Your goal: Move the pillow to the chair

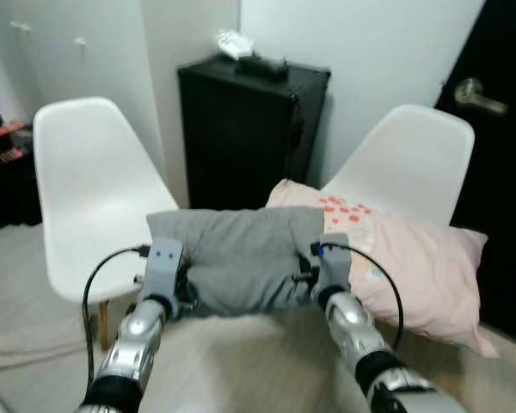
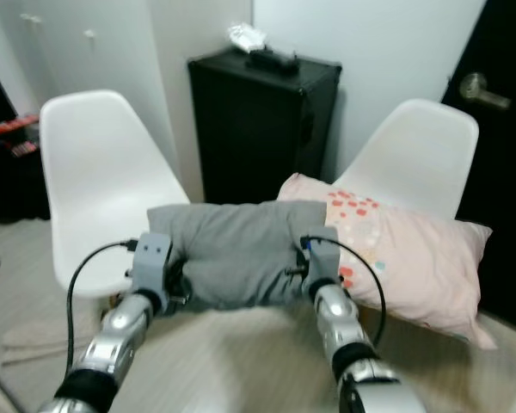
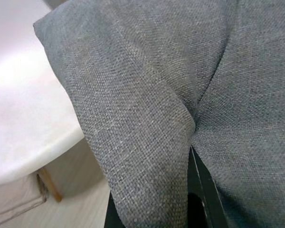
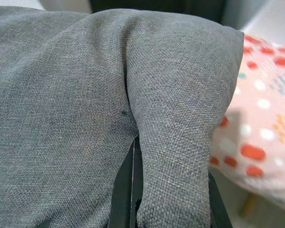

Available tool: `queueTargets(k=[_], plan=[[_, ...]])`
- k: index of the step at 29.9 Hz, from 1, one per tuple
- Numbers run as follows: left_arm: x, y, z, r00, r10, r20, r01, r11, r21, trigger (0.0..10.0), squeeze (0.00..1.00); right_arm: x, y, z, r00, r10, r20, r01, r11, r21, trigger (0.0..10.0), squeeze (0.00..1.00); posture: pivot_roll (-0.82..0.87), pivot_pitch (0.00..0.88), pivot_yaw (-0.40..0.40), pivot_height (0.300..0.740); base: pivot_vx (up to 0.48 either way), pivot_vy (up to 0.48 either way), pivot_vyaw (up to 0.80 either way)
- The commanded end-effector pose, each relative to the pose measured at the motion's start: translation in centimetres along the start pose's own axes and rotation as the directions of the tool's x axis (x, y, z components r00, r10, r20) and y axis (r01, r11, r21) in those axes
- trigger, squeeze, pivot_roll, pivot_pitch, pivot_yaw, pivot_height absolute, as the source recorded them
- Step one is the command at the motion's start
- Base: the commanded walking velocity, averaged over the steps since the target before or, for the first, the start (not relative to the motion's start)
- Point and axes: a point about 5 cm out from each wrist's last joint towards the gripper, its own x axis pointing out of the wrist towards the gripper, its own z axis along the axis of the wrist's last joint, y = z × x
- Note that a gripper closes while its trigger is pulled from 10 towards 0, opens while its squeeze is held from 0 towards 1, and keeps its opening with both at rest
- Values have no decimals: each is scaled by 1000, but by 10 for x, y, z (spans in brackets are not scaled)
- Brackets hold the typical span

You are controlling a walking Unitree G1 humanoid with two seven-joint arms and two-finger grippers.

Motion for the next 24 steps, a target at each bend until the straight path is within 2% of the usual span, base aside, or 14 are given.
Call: queueTargets(k=[1, 24], plan=[[2, -9, 10, 998, -25, 52, 25, 1000, 4, 10000, 0, 3, 3, 6, 1000, 17, 17, -16, 1000, -13, 10000, 0, 32, 0, -10, 740, 0, 0, -800], [4, -10, 7, 1000, 6, 18, -6, 1000, -20, 10000, 0, 1, -9, 5, 999, -37, 0, 37, 999, 2, 10000, 0, 27, 0, -21, 740, 0, 0, -800]])
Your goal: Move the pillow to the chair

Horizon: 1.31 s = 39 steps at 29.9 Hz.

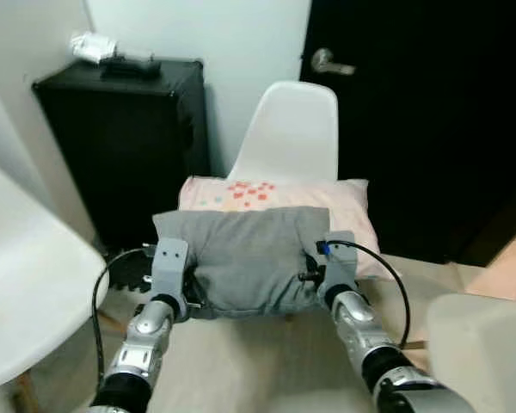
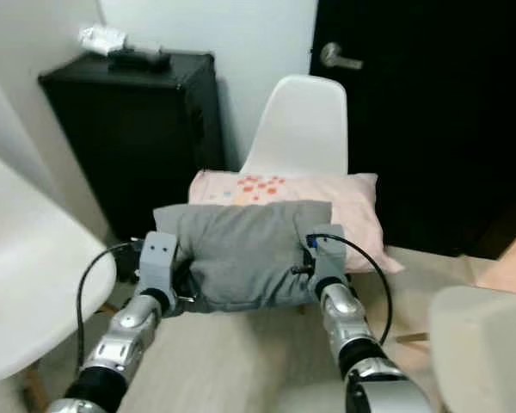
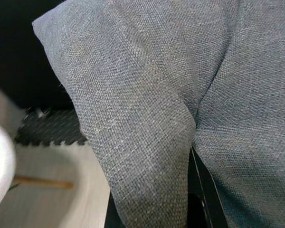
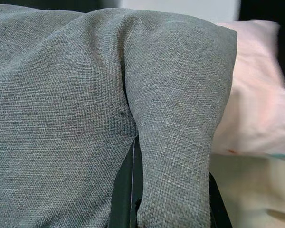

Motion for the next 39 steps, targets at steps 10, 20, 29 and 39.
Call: queueTargets(k=[10, 20, 29, 39], plan=[[2, -6, 6, 1000, -17, 17, 17, 1000, -5, 10000, 0, 0, -4, 1, 1000, -26, 0, 26, 1000, 11, 10000, 0, 27, 0, -23, 740, 0, 0, -800], [2, -7, 6, 1000, -22, 22, 22, 1000, 6, 10000, 0, -1, -11, 1, 999, -54, -2, 54, 998, 25, 10000, 0, 24, 0, -26, 740, 0, 0, -800], [2, -8, 6, 1000, -24, 18, 24, 1000, -1, 10000, 0, 0, -9, 2, 999, -50, -1, 50, 999, 22, 10000, 0, 19, 0, -27, 740, 0, 0, -800], [2, -8, 5, 999, -31, 16, 31, 1000, 4, 10000, 0, -1, -11, 1, 998, -55, -1, 56, 998, 25, 10000, 0, 17, 0, -18, 740, 0, 0, -800]])
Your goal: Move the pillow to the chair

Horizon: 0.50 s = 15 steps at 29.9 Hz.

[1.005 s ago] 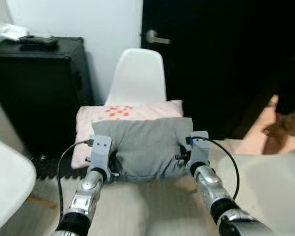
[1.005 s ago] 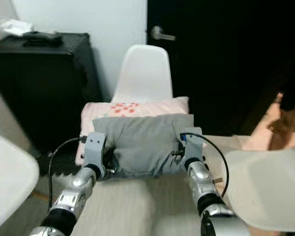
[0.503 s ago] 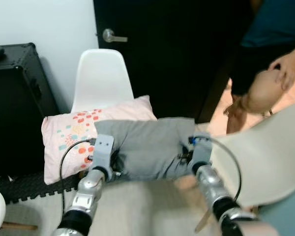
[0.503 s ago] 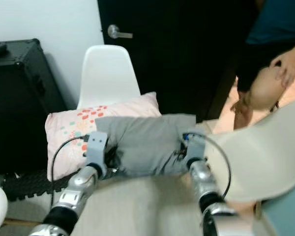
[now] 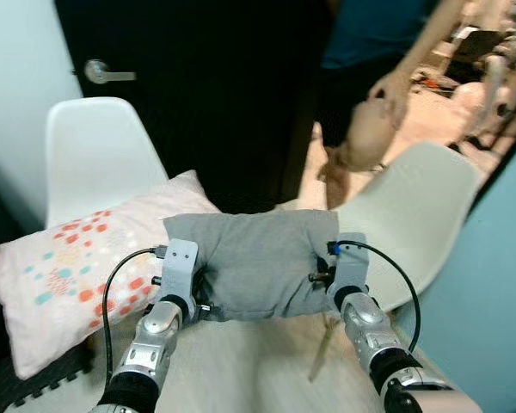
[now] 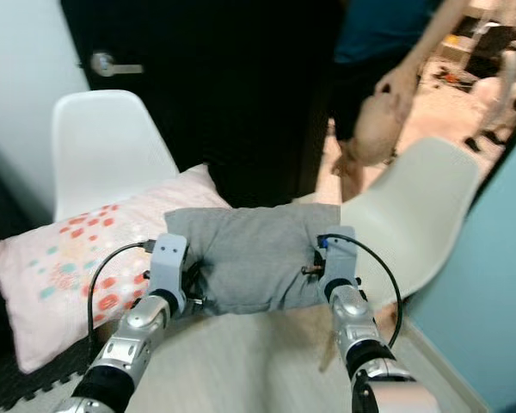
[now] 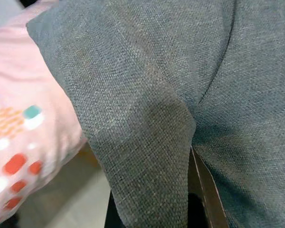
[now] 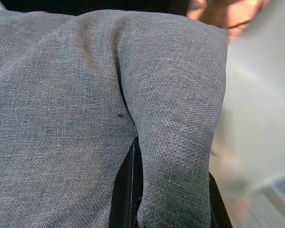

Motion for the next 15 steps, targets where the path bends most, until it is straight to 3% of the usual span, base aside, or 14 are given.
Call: queueTargets(k=[1, 15], plan=[[2, 0, 7, 999, -3, 32, 3, 1000, 7, 10000, 0, 1, 1, 3, 1000, -2, 15, 2, 1000, 5, 10000, 0, 17, 0, -18, 740, 0, 0, -800], [1, 0, 6, 1000, -2, 30, 2, 1000, 10, 10000, 0, 1, 1, 2, 1000, -2, 11, 2, 1000, 6, 10000, 0, 18, 0, -21, 740, 0, 0, -800]])
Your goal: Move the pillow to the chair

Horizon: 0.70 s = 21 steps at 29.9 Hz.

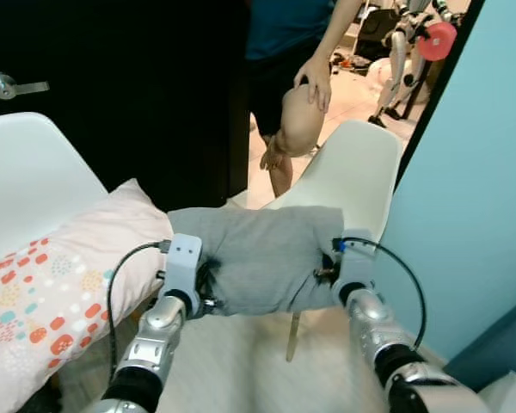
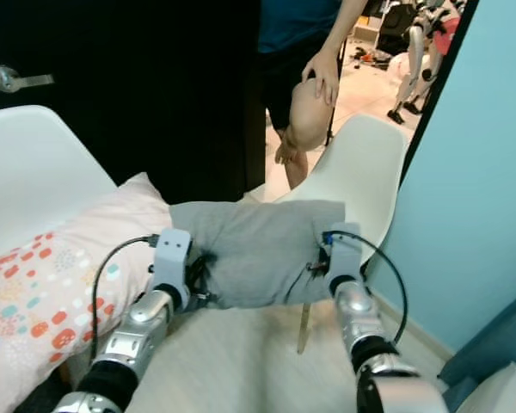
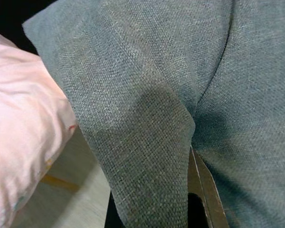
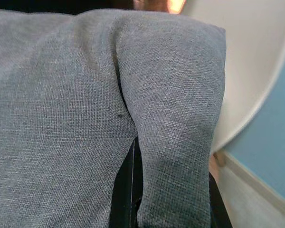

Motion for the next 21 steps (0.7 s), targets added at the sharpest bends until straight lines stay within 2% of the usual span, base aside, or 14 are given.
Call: queueTargets(k=[1, 5, 14, 21], plan=[[2, -2, 8, 999, -2, 36, 1, 1000, 7, 10000, 0, 0, -1, 1, 1000, -5, 4, 5, 1000, 0, 10000, 0, 19, 0, -25, 740, 0, 0, -800], [3, -1, 9, 999, 3, 36, -4, 1000, 1, 10000, 0, 1, -1, 3, 1000, 5, 15, -6, 1000, 21, 10000, 0, 17, 0, -25, 740, 0, 0, -659], [4, -1, 12, 998, 17, 53, -17, 1000, 1, 10000, 0, 2, 4, 6, 999, 47, 20, -47, 999, 5, 10000, 0, 12, 0, -29, 740, 0, 0, 0], [4, -1, 13, 998, 9, 66, -8, 1000, -16, 10000, 0, 3, 5, 7, 998, 58, 22, -58, 998, -5, 10000, 0, 15, 0, -36, 740, 322, 0, 0]])
